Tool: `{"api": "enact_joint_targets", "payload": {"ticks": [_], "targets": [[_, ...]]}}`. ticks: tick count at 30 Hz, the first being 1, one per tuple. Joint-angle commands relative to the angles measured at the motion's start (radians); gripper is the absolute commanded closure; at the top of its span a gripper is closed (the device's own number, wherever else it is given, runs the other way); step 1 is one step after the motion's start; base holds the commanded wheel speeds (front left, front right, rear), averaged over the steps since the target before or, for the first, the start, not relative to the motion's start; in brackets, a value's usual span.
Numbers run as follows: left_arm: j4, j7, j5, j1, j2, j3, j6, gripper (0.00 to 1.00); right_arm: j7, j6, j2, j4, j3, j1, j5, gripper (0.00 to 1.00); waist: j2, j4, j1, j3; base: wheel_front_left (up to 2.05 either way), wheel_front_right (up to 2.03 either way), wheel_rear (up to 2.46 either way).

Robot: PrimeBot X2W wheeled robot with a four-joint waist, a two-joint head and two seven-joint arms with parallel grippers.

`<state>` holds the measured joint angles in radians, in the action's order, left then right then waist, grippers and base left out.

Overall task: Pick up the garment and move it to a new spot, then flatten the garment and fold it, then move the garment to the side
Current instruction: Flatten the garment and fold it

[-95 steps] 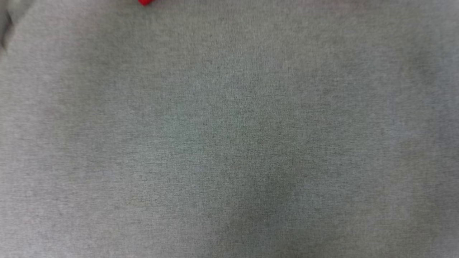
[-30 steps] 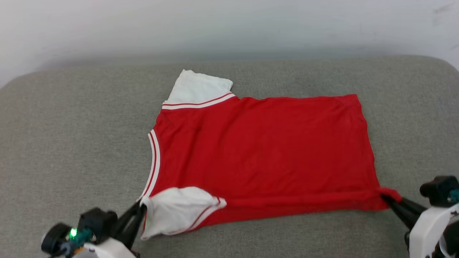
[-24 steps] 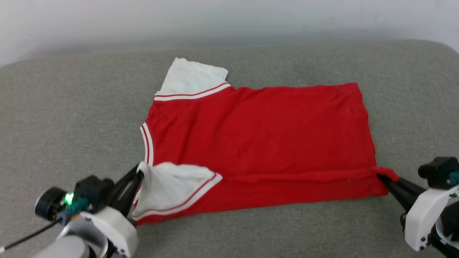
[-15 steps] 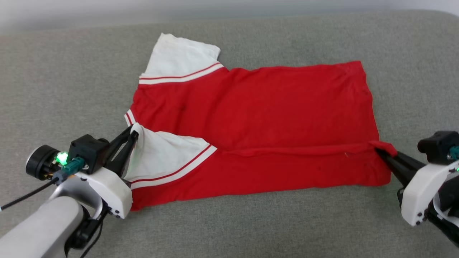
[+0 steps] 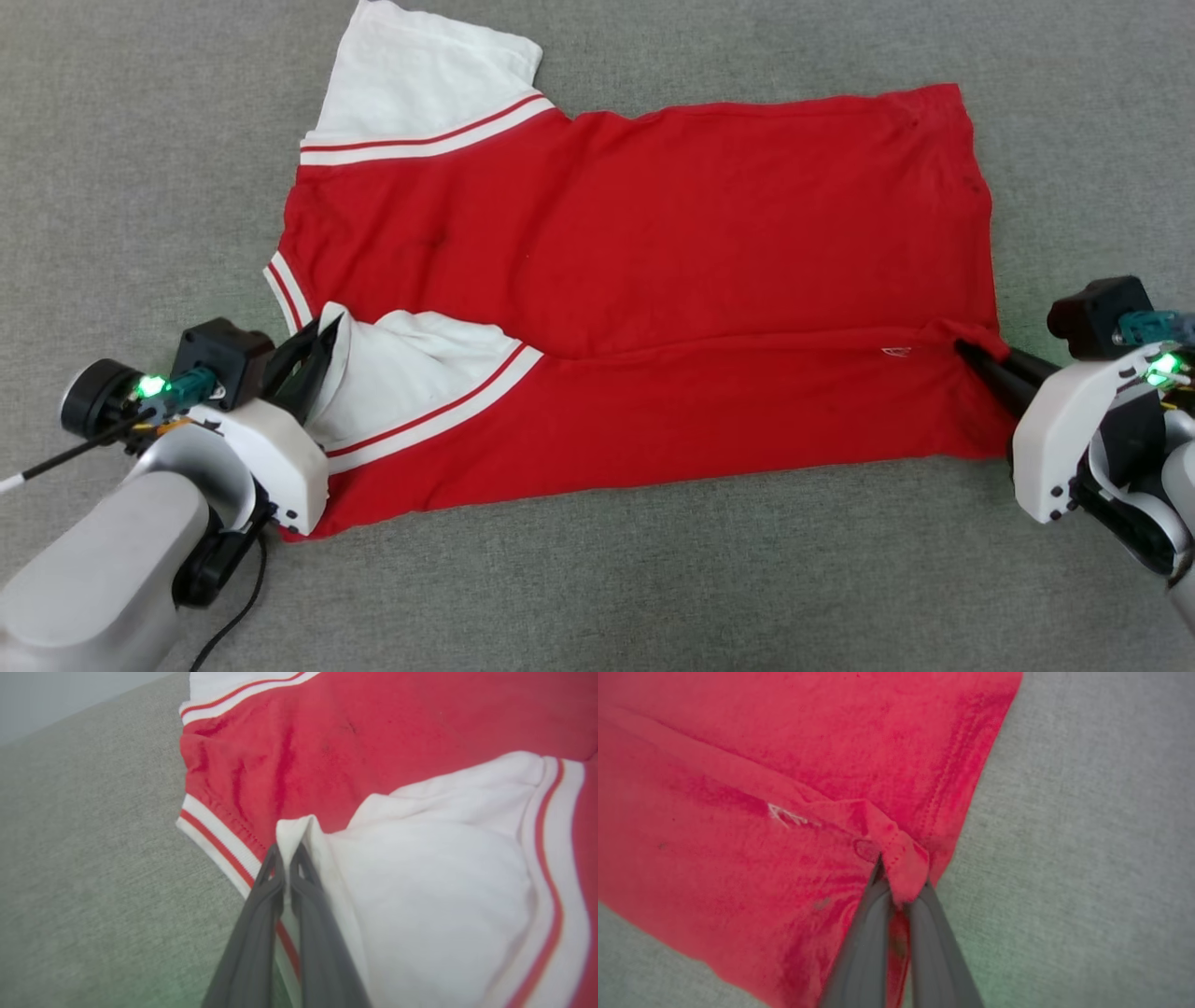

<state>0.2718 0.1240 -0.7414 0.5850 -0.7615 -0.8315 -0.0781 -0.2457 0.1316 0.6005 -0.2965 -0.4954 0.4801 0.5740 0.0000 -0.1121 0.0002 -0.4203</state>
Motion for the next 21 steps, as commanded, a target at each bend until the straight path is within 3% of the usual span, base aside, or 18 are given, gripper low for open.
{"api": "enact_joint_targets", "payload": {"ticks": [1, 5, 6, 7, 8, 15, 21], "targets": [[0.022, -0.010, 0.003, 0.011, 0.008, -0.011, 0.009, 1.00, -0.006, -0.002, -0.003, -0.027, -0.017, 0.009, 0.000, 1.00, 0.0000, 0.003, -0.0002, -0.004, 0.00, 0.00, 0.00], [0.087, 0.007, 0.005, 0.029, 0.043, -0.022, 0.032, 1.00, 0.007, -0.002, 0.000, -0.064, -0.044, 0.035, 0.017, 1.00, 0.0000, 0.013, -0.0002, 0.008, 0.00, 0.00, 0.00], [0.103, 0.009, 0.000, 0.031, 0.048, -0.021, 0.035, 1.00, 0.013, -0.002, 0.002, -0.065, -0.048, 0.038, 0.022, 0.90, 0.0000, 0.016, -0.0002, 0.017, 0.00, 0.00, 0.00], [0.114, 0.006, -0.004, 0.031, 0.052, -0.023, 0.042, 0.72, 0.022, -0.002, 0.006, -0.064, -0.050, 0.039, 0.027, 0.57, 0.0000, 0.019, -0.0002, 0.027, 0.00, 0.00, 0.00], [0.122, 0.014, -0.001, 0.037, 0.054, -0.021, 0.041, 0.00, 0.032, -0.002, 0.012, -0.062, -0.051, 0.038, 0.026, 0.00, 0.0000, 0.023, -0.0002, 0.038, 0.00, 0.00, 0.00], [0.106, -0.007, 0.008, 0.080, 0.026, -0.011, 0.039, 0.00, 0.084, -0.002, 0.036, -0.029, -0.025, -0.003, 0.037, 0.00, 0.0000, 0.049, -0.0002, 0.123, 0.00, 0.00, 0.00], [0.007, -0.130, -0.042, 0.128, -0.030, 0.006, 0.060, 0.00, 0.078, -0.001, 0.050, 0.012, 0.009, -0.037, 0.036, 0.00, 0.0000, 0.067, -0.0002, 0.163, 0.00, 0.00, 0.00]]}}
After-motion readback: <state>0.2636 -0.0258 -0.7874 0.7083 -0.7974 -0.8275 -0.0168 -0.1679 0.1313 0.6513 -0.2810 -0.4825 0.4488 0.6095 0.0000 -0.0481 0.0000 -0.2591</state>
